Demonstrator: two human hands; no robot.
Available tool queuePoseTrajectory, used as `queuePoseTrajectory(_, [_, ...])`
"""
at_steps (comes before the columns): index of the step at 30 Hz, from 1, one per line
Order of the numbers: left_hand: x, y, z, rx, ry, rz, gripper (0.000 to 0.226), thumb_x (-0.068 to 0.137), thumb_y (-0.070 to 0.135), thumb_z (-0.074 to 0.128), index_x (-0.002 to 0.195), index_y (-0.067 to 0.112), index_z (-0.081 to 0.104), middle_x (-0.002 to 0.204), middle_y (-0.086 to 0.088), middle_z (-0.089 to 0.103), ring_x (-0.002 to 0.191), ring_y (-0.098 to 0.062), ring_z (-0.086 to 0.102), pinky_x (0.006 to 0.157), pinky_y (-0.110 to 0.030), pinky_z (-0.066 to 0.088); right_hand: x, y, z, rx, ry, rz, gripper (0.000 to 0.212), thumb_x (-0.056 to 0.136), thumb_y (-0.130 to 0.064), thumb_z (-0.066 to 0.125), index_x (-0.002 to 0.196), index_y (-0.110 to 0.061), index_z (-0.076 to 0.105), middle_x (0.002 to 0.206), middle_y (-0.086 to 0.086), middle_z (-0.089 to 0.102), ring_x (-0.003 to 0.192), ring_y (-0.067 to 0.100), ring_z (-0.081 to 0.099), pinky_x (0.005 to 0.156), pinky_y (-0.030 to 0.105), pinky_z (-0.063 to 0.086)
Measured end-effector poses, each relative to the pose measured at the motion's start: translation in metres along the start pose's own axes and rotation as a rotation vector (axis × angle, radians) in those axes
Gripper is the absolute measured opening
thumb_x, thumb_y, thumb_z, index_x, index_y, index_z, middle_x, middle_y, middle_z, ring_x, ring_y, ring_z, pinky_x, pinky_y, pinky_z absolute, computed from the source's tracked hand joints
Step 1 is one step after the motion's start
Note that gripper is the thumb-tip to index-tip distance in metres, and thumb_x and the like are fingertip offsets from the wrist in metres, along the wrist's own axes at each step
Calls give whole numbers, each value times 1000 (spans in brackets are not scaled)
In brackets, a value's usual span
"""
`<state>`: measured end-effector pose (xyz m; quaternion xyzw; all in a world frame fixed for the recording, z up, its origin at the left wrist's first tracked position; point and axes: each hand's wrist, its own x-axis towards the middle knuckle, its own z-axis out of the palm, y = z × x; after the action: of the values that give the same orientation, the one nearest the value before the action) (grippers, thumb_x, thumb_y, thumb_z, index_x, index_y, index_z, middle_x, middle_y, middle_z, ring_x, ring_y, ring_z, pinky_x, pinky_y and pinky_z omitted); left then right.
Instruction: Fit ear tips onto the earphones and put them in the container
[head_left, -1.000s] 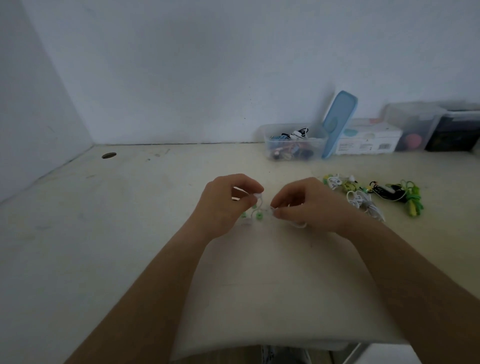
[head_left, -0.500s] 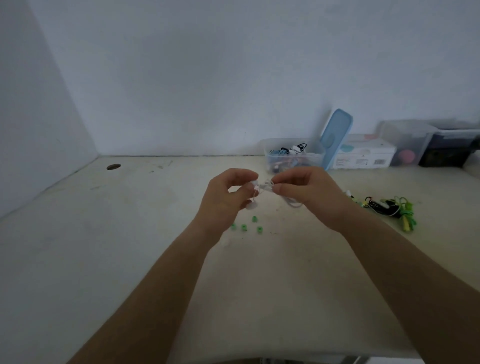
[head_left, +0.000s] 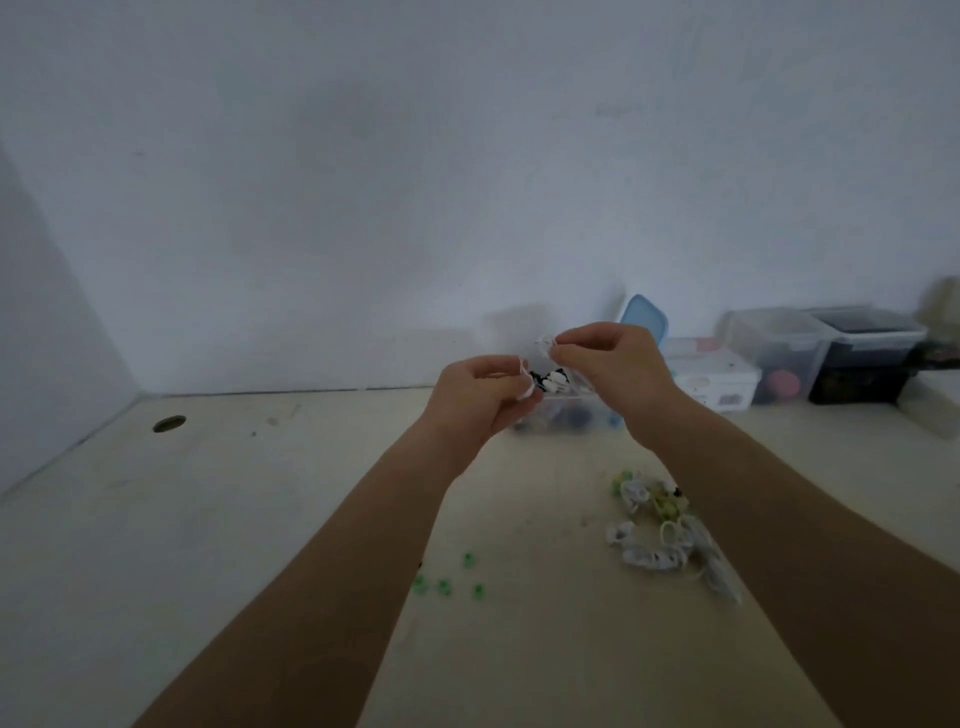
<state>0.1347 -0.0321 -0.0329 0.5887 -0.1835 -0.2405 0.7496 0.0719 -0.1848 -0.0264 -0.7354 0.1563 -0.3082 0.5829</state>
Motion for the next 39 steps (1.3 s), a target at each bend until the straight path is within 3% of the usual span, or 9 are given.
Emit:
queuePoseTrajectory(7, [96, -17, 5, 606, 176, 178, 14, 81, 0, 73, 92, 10, 72, 90, -10, 73, 83, -30, 72, 80, -39, 61, 80, 26, 5, -295, 38, -58, 7, 81, -27, 79, 85, -24, 74, 79, -12, 71, 74, 2, 65, 65, 16, 46])
queuePoseTrajectory(13, [123, -25, 2, 1088, 83, 215, 43, 93, 32, 66, 129, 10, 61, 125, -5, 65, 111, -20, 62, 95, -30, 47, 106, 49, 3, -681, 4, -84, 27, 86, -23, 70, 113, -18, 69, 106, -1, 71, 95, 14, 65, 87, 27, 52])
queuePoseTrajectory(16, [109, -26, -5, 1060, 143, 275, 37, 97, 27, 58, 131, 12, 61, 130, -4, 64, 115, -16, 60, 98, -24, 41, 94, 47, 1, -648, 25, -112, 29, 92, -12, 57, 117, -16, 70, 117, 1, 69, 107, 16, 63, 96, 28, 49])
queuePoseTrajectory(22, [62, -29, 1, 993, 107, 340, 25, 94, 18, 60, 116, 17, 72, 116, 1, 71, 101, -9, 64, 92, -19, 44, 57, 37, -24, -570, 10, -84, 26, 91, -6, 53, 103, -18, 74, 99, -4, 72, 84, 7, 63, 65, 4, 39])
queuePoseTrajectory(27, [11, -41, 28, 993, 7, 349, 18, 90, 20, 64, 102, 22, 78, 97, 8, 73, 87, -5, 63, 76, -11, 40, 9, 26, -58, -519, -24, -72, 20, 86, -8, 60, 91, -20, 75, 88, -4, 72, 88, 12, 66, 82, 24, 51])
queuePoseTrajectory(29, [-6, -50, 39, 1047, -58, 340, 18, 91, 19, 65, 103, 21, 77, 102, 10, 71, 83, -1, 59, 73, -6, 37, -8, 28, -73, -534, -49, -49, 18, 85, -9, 62, 86, -22, 75, 83, -5, 71, 84, 12, 65, 81, 27, 50])
queuePoseTrajectory(33, [-30, -75, 55, 1110, -137, 257, 21, 89, 15, 64, 105, 24, 74, 110, 7, 70, 90, -6, 60, 90, -23, 49, -43, 35, -102, -570, -208, 32, 14, 86, -12, 67, 89, -24, 73, 80, -6, 71, 73, 10, 65, 69, 23, 47])
queuePoseTrajectory(36, [-44, -87, 59, 1143, -154, 194, 27, 81, 10, 64, 99, 28, 72, 104, 5, 62, 92, -12, 59, 87, -27, 50, -69, 43, -112, -665, -380, 64, 9, 83, -20, 74, 90, -24, 77, 84, -7, 75, 78, 9, 69, 71, 20, 50])
queuePoseTrajectory(39, [-53, -97, 60, 1280, -298, 144, 32, 77, 19, 69, 107, 31, 70, 106, 2, 52, 101, -19, 58, 91, -31, 47, -91, 51, -112, -746, -456, 39, 9, 77, -26, 79, 84, -31, 76, 81, -13, 70, 76, 0, 63, 70, 16, 45])
